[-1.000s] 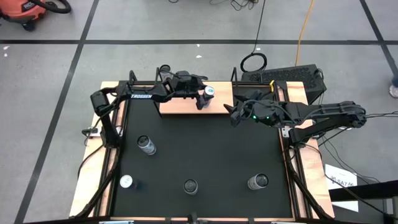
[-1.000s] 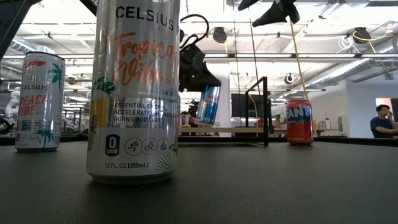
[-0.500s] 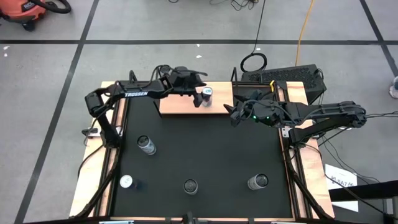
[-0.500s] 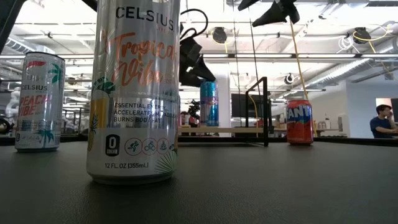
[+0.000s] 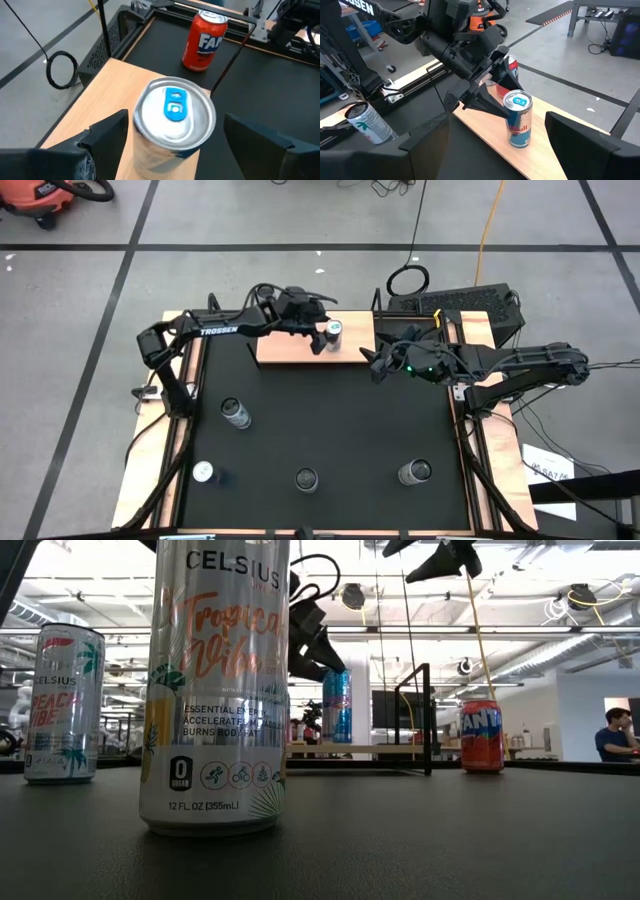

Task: Place canned beverage on shelf
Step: Put the right blue soda can on the shelf

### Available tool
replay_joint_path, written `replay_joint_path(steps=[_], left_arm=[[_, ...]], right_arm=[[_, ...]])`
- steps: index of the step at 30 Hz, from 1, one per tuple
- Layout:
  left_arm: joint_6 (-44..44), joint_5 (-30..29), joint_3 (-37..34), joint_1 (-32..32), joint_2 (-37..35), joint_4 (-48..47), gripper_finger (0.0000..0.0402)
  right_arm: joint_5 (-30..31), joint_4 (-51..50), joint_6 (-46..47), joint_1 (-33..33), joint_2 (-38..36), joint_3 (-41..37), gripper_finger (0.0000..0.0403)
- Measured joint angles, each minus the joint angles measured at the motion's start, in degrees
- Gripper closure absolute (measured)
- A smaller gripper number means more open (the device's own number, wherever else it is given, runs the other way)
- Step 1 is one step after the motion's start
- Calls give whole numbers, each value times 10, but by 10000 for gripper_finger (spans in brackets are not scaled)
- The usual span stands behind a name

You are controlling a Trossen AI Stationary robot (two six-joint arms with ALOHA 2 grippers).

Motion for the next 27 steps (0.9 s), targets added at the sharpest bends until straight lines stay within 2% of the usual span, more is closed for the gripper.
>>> replay_joint_path(steps=[9,20,27], left_arm=[[0,-12,0,-5,0,25,80],[15,-15,0,-5,0,26,105],[5,-29,0,-5,0,28,106]], right_arm=[[0,0,-1,0,0,0,89],[0,-1,8,0,0,0,90],[0,-1,21,0,0,0,90]])
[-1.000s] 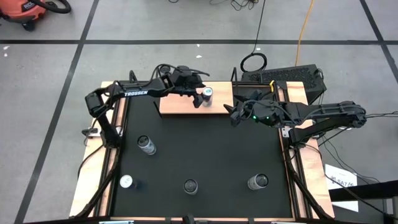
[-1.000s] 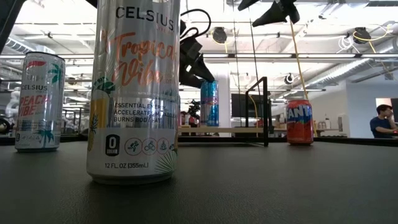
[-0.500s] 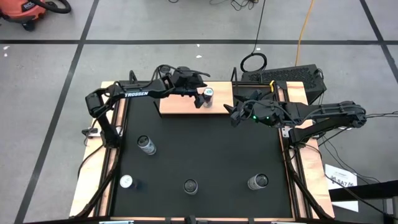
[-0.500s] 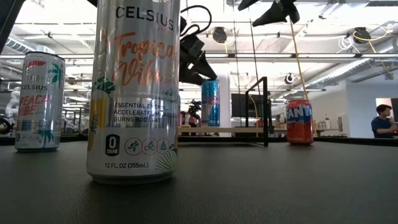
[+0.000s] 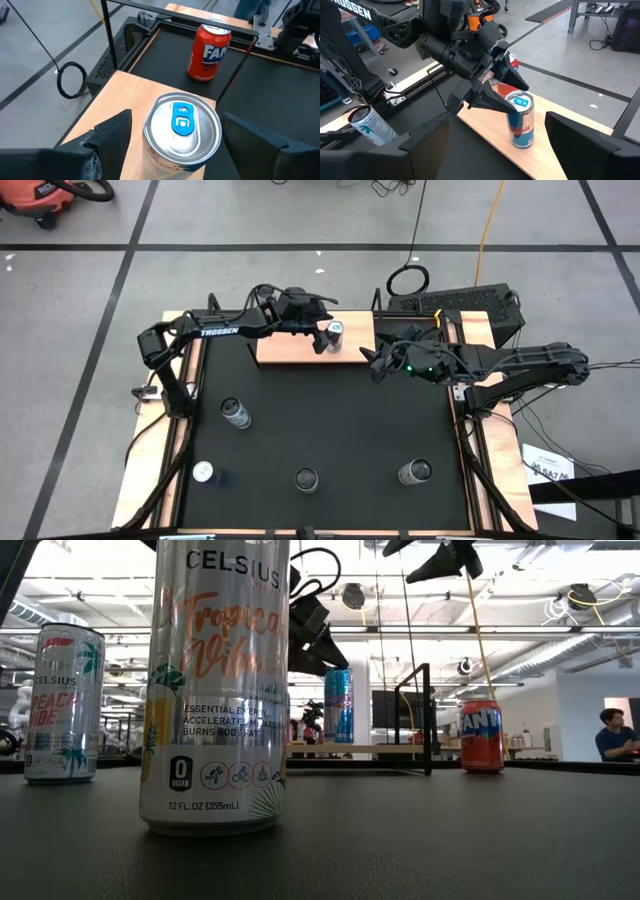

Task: Place canned beverage on shelf
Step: Put the right blue soda can on the shelf

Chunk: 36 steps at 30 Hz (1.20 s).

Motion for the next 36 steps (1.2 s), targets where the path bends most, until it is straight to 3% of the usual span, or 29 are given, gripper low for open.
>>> replay_joint_path(steps=[4,11,16,28,36], left_arm=[[-19,-1,7,-2,1,-10,84],[-1,-7,80,-3,1,-101,29],[11,-8,98,-3,14,-109,18],[21,-19,148,-11,72,-183,21],[25,-5,148,-9,72,-183,91]], right_arm=[[0,0,6,0,0,0,90],[0,-3,15,0,0,0,90],[0,-3,17,0,0,0,90],[0,-14,49,1,0,0,89],[0,-33,63,3,0,0,89]])
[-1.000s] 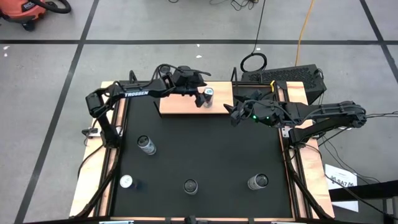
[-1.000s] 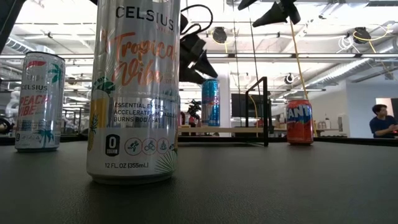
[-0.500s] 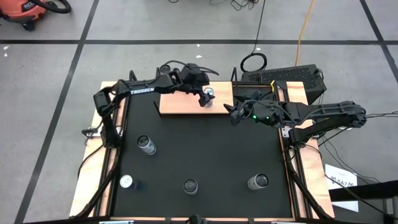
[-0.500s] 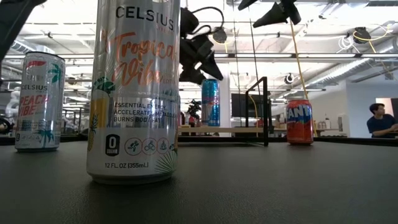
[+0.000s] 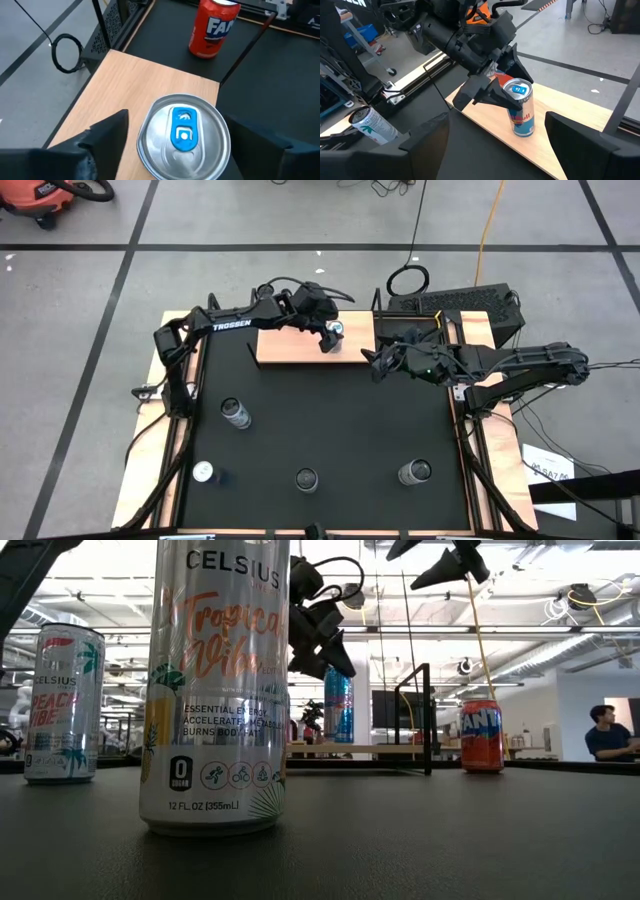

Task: Place canned beverage on shelf
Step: Put the right blue soda can on the shelf

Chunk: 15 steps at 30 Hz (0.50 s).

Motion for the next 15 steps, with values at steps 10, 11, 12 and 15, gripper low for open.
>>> replay_joint_path(steps=[10,11,12,15], left_arm=[[53,53,0,20,-4,-7,193],[57,69,0,27,-4,-8,194],[59,82,0,34,-4,-7,194],[72,110,0,58,-5,-6,192]], right_arm=[[0,-7,0,-1,0,0,89],[0,-7,0,-1,0,0,89],[0,-8,0,-1,0,0,89],[0,-9,0,-1,0,0,89]])
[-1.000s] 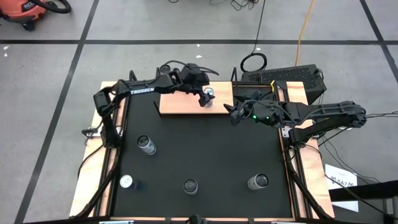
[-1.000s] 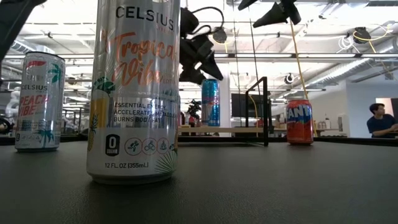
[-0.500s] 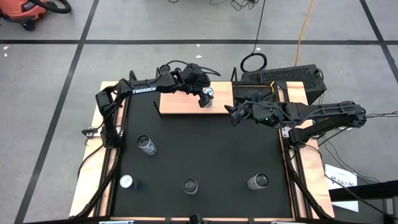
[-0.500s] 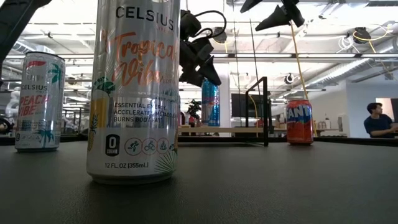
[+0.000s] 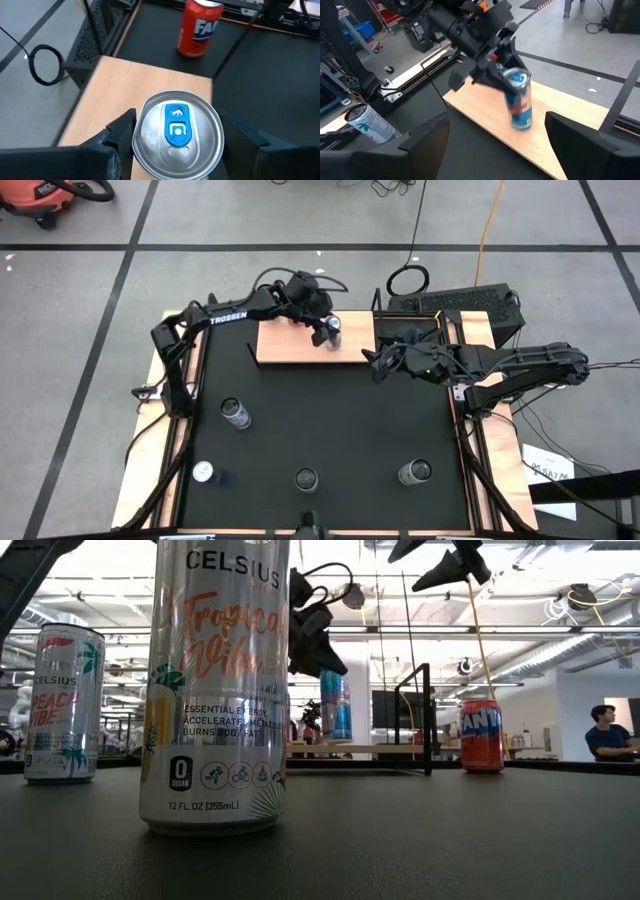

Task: Place canned beverage on shelf
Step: Put the right blue soda can on the shelf

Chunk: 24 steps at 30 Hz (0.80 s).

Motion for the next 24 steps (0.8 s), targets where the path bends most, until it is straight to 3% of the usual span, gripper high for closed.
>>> replay_joint_path(steps=[12,24], left_arm=[[92,30,51,83,-1,-24,175],[128,37,52,96,27,-39,174]], right_arm=[[17,-4,0,0,0,0,89],[18,-4,7,-4,0,0,89]])
